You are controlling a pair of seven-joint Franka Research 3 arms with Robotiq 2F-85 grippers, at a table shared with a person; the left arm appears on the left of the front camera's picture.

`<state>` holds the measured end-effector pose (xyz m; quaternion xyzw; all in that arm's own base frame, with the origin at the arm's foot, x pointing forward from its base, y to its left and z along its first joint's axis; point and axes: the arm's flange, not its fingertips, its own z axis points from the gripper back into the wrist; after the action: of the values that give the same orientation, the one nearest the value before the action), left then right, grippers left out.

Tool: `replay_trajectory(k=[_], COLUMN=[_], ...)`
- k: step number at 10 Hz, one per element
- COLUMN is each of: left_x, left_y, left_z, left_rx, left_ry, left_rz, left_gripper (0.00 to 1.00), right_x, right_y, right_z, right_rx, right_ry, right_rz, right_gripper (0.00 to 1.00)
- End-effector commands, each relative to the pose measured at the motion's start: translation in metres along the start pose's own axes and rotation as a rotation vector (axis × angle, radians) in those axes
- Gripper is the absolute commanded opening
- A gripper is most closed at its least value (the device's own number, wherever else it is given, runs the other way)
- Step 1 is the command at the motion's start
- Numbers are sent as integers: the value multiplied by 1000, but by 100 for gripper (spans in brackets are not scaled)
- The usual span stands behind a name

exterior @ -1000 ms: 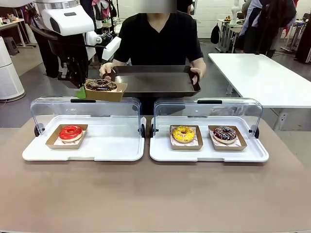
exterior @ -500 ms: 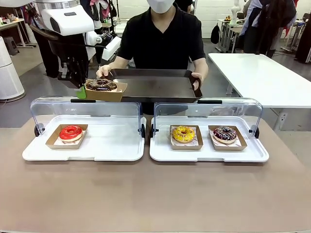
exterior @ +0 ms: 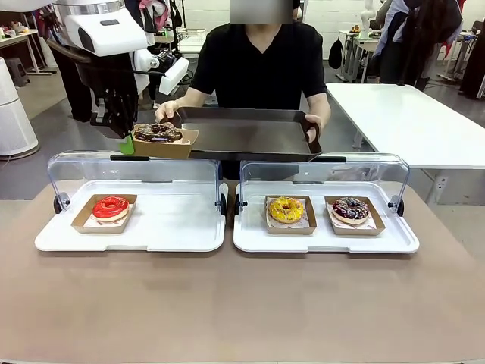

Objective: Provide the desired donut to the person.
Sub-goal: Place the picked Paper togo box onto the Handle tray extended by the person.

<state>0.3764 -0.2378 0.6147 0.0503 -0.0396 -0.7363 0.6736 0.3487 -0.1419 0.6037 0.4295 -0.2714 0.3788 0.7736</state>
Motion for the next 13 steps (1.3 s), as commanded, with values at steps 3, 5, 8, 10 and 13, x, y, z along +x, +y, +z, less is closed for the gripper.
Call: replay_trajectory(k=[3, 5, 8, 10, 13], left_x=[21, 40, 47, 31, 10], left_y=[19, 56, 130, 161, 185], left_z=[49, 81, 69, 32, -2], left_rx=[122, 178, 126, 41, -44], left_ry=[-89, -101, -91, -119, -99], left_rz=[-60, -52, 58, 78, 91], left_gripper=[2, 2, 2, 2, 2], right_x=[0, 0, 0, 0, 0], right_y=[0, 0, 0, 0, 0], right_z=[1, 1, 1, 1, 1], right_rx=[10, 10, 10, 10, 10], right_ry=[-11, -11, -11, -11, -11], right_rz=[7, 7, 7, 7, 7], right_gripper=[100, 100, 100, 100, 100])
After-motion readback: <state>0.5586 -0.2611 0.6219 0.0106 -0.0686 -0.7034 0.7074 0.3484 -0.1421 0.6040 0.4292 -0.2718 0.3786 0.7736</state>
